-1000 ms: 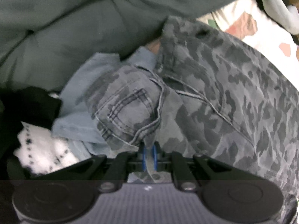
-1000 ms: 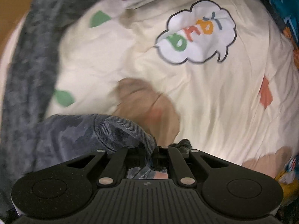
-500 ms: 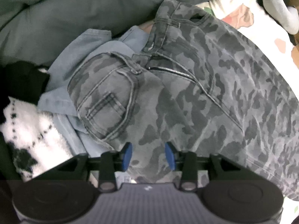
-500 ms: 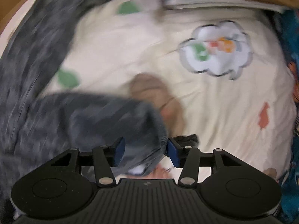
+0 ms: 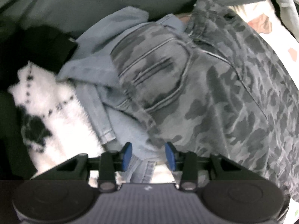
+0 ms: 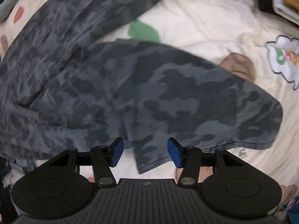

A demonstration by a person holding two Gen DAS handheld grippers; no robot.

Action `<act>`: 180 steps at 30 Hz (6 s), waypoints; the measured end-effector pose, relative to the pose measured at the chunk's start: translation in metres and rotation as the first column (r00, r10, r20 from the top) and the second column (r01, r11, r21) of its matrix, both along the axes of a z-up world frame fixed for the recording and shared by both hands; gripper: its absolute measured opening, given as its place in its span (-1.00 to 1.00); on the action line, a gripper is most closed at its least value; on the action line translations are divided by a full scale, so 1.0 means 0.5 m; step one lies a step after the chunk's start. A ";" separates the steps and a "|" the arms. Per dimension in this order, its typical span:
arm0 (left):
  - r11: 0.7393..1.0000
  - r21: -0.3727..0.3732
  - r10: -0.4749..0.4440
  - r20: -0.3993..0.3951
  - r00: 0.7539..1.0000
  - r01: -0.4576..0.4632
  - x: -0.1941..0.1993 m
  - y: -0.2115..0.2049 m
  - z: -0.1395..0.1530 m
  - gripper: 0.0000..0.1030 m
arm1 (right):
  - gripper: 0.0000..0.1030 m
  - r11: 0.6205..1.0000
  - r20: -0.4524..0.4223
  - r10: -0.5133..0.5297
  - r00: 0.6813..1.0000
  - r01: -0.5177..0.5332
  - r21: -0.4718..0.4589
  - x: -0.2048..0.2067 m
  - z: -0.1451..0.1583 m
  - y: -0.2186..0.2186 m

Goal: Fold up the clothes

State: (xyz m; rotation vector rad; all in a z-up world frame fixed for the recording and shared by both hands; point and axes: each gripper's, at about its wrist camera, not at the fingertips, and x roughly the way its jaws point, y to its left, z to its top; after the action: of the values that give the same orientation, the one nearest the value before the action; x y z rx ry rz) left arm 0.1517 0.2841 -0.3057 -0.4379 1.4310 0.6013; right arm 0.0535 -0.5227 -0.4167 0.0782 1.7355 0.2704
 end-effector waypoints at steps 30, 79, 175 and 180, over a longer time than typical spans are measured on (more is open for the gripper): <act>0.995 -0.003 0.100 -0.003 0.995 -0.100 0.027 -0.021 -0.046 0.06 | -1.00 0.929 0.008 0.289 0.957 -0.278 -0.243 0.126 0.091 -0.027; 0.985 -0.003 0.149 0.506 0.850 -0.171 -0.172 0.003 -0.090 -0.15 | -0.97 0.762 0.381 0.617 0.689 -0.402 -0.507 0.446 -0.184 0.063; 0.983 0.080 0.114 0.437 0.892 -0.165 -0.137 0.140 -0.029 -0.82 | -1.00 0.986 0.431 0.151 0.890 -0.104 -0.131 0.220 -0.044 -0.281; 0.982 0.091 0.112 0.425 0.898 -0.165 -0.134 0.138 -0.040 -0.81 | -0.95 0.985 0.417 0.144 0.897 -0.092 -0.143 0.247 -0.081 -0.260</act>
State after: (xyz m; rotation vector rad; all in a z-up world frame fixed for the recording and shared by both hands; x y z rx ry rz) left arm 0.0849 0.3528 -0.3258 -0.5368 0.9511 0.6625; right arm 0.1769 -0.6528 -0.4573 -0.1661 1.3158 0.2497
